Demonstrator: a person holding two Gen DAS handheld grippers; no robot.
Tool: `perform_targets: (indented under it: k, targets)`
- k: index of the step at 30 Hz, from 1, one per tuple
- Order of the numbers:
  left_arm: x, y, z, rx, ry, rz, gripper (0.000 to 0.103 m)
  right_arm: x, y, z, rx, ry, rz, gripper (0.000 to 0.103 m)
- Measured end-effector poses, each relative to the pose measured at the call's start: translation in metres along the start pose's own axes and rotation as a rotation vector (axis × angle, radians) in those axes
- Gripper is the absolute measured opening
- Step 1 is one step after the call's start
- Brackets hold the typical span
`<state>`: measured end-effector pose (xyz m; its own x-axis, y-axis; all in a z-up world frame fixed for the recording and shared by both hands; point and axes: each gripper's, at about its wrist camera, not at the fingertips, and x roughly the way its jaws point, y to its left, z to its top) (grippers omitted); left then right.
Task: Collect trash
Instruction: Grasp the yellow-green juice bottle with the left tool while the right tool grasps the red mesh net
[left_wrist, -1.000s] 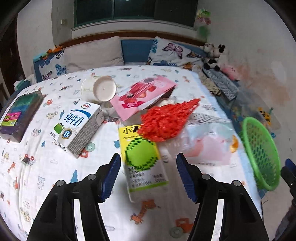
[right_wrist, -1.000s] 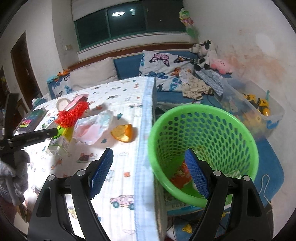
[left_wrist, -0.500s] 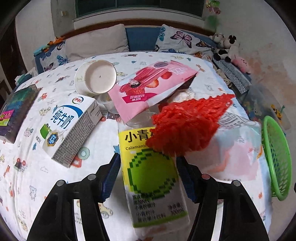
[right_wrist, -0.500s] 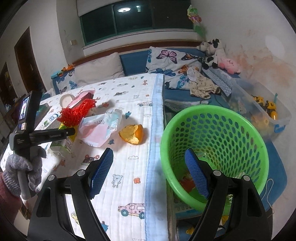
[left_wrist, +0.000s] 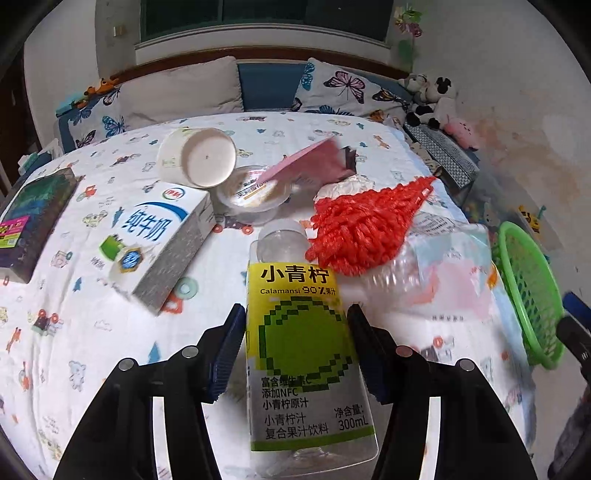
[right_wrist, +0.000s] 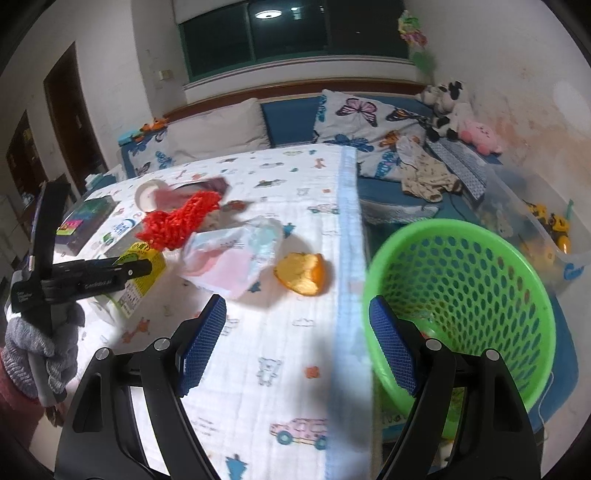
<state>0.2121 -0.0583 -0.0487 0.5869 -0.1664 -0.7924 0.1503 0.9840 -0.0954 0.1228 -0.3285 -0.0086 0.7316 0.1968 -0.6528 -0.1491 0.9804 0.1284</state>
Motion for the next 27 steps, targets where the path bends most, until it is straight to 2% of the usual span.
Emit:
perform_targets:
  k: [8,15,22,27]
  targets:
    - [-0.033,0.015,-0.019,0.017,-0.03,-0.015,0.054,0.014,0.024,0.012,-0.042,0.004,0.053,0.08]
    - [-0.053,0.04,-0.037,0.006,-0.034,-0.006,0.054,0.034,0.052,0.026,-0.065,0.015,0.137,0.079]
    - [-0.061,0.065,-0.051,0.005,-0.028,0.014,0.054,0.062,0.09,0.039,-0.121,0.035,0.204,0.074]
    - [-0.063,0.074,-0.059,0.018,-0.031,0.015,0.054,0.089,0.106,0.05,-0.134,0.05,0.222,0.069]
